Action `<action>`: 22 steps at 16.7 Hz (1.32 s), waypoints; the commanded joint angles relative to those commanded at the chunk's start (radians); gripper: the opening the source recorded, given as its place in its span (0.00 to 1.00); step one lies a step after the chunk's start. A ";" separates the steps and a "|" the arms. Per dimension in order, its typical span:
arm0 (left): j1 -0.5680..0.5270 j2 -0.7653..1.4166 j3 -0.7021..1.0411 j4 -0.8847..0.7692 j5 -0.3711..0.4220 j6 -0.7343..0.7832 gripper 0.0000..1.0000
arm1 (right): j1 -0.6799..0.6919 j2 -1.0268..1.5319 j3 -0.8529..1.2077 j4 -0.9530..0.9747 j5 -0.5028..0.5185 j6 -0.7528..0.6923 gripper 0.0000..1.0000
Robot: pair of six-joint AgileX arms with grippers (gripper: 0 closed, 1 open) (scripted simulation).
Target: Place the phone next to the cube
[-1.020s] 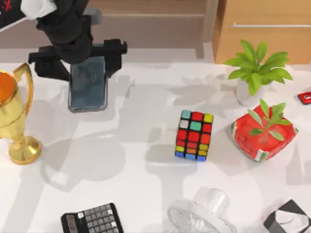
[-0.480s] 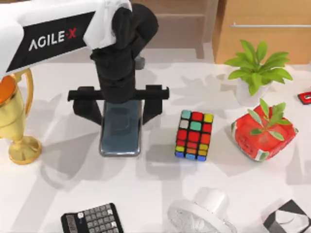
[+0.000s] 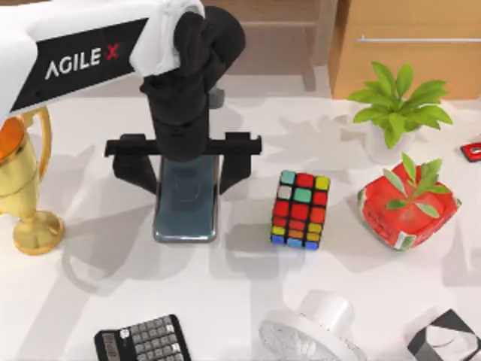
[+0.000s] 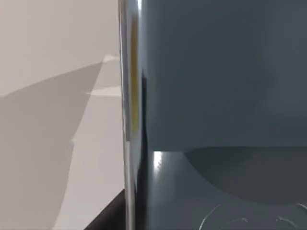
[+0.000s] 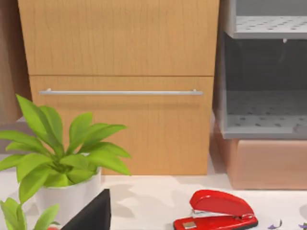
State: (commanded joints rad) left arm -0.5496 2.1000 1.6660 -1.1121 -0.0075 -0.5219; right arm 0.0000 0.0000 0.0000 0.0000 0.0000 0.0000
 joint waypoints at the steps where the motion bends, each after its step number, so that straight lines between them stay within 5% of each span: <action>1: -0.002 -0.002 0.002 0.002 -0.005 -0.001 0.00 | 0.000 0.000 0.000 0.000 0.000 0.000 1.00; 22: -0.082 -0.096 0.070 0.098 -0.163 -0.022 0.00 | 0.000 0.000 0.000 0.000 0.000 0.000 1.00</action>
State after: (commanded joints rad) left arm -0.6321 2.0044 1.7363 -1.0143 -0.1702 -0.5442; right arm 0.0000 0.0000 0.0000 0.0000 0.0000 0.0000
